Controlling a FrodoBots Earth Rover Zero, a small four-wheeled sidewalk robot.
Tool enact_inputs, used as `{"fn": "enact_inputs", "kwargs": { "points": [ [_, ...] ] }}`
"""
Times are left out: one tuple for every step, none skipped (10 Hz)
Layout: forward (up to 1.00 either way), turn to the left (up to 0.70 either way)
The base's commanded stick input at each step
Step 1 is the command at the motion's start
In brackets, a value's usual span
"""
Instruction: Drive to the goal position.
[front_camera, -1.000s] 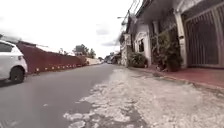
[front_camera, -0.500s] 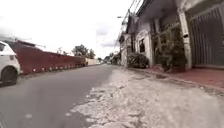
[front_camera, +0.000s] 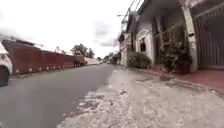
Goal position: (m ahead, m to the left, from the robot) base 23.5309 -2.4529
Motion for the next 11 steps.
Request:
{"fn": "enact_inputs", "kwargs": {
  "points": [
    [0.7,0.0],
    [0.7,0.0],
    [0.7,0.0],
    [0.7,0.0],
    [0.7,0.0],
    [0.7,0.0],
    [0.7,0.0],
    [0.7,0.0],
    [0.7,0.0],
    [0.7,0.0],
    [0.7,0.0]
  ]
}}
